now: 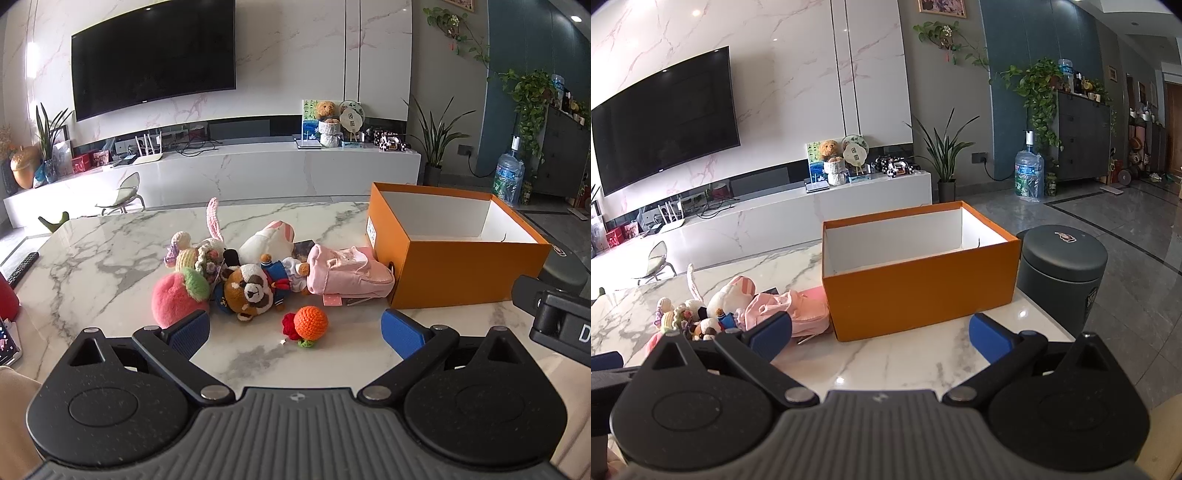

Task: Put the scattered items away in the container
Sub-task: 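Move both tools toward the pile of toys on the table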

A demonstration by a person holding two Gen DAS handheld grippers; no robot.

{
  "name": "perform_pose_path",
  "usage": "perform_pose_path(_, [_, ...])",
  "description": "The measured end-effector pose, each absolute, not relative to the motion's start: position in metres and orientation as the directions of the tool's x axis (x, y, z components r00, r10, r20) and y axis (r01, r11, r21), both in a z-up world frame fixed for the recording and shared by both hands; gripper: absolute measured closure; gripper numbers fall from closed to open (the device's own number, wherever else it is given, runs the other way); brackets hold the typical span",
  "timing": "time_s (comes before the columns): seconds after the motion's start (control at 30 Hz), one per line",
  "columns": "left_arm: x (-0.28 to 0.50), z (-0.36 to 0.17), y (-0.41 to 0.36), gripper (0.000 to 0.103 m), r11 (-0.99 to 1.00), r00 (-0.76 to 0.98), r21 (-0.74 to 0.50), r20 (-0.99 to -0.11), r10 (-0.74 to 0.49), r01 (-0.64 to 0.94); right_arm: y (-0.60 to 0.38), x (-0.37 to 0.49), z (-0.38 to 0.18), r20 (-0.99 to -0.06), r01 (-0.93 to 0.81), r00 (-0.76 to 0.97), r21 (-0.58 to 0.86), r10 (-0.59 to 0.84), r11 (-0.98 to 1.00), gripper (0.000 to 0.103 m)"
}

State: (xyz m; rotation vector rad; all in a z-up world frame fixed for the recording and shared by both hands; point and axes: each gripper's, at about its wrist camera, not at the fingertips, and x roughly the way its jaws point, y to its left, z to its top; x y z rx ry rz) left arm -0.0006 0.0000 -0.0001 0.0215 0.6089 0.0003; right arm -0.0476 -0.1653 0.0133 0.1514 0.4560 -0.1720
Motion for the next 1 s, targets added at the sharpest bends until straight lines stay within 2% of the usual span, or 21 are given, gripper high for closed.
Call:
perform_pose_path(0.37, [-0.007, 0.001, 0.004, 0.0, 1.0, 0.816, 0.001, -0.578, -0.024, 0.03, -0.162, -0.039, 0.005, -0.469, 0.199, 0.874, 0.109, -0.127, 0.974, 0.0])
perform_pose_path(1.0, [-0.005, 0.0, 0.003, 0.0, 1.0, 0.809, -0.017, -0.587, -0.007, -0.004, -0.154, -0.041, -0.002, -0.49, 0.204, 0.862, 0.106, -0.127, 0.973, 0.0])
